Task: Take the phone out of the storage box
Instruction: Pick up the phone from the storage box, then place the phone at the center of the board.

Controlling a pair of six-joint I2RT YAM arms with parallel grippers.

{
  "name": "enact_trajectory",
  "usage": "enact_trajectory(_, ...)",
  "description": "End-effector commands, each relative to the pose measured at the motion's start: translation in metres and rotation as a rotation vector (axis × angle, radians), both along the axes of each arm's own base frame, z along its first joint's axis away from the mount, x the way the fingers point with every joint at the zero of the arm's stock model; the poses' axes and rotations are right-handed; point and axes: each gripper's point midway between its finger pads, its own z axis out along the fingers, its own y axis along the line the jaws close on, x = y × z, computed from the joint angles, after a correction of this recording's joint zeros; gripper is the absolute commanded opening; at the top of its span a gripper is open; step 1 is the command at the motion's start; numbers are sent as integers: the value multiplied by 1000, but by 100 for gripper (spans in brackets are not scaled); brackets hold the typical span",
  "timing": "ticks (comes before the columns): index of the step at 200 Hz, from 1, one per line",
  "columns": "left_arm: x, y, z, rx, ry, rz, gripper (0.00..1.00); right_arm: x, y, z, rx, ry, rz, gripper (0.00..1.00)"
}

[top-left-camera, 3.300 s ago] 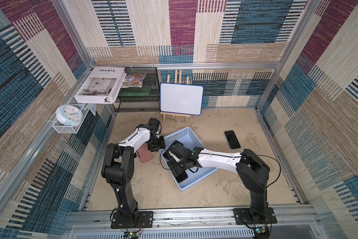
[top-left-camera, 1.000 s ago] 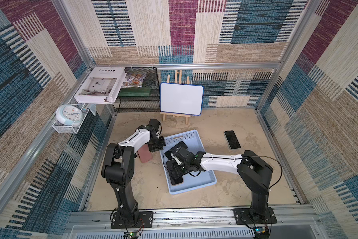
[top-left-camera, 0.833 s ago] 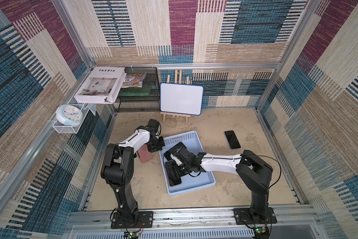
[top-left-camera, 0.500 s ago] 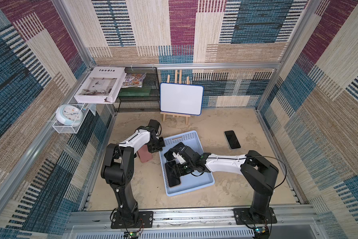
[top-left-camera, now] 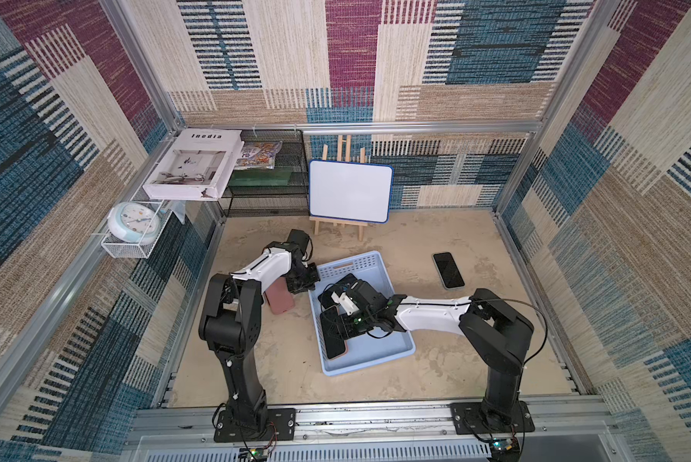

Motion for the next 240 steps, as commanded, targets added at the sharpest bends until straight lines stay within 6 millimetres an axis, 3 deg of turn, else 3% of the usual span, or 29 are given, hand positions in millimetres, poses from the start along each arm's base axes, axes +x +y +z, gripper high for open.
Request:
enact_trajectory(1, 10, -9, 7, -53, -28, 2, 0, 3, 8, 7, 29, -12, 8, 42)
enact_trajectory(45, 13, -8, 7, -44, -29, 11, 1, 6, 9, 15, 30, -21, 4, 29)
enact_trajectory(90, 17, -8, 9, -40, -32, 18, 7, 12, 2, 21, 18, -33, -18, 6)
enact_trajectory(117, 20, -5, 11, -24, -39, 16, 19, 28, -9, 40, 8, -94, -59, 0)
enact_trajectory(147, 23, -2, 14, -9, -45, 11, 52, 55, -35, 83, 42, -171, -129, 0)
enact_trajectory(167, 26, -1, 23, -5, -66, 1, 66, 74, -63, 117, 79, -220, -190, 0)
enact_trajectory(190, 31, 2, 46, -5, -122, -2, 70, 107, -121, 148, 71, -291, -356, 0)
enact_trajectory(212, 33, 3, 69, -4, -180, -5, 71, 136, -186, 156, 45, -334, -507, 0)
enact_trajectory(240, 29, 1, 81, -21, -207, -24, 71, 161, -252, 146, 16, -329, -652, 0)
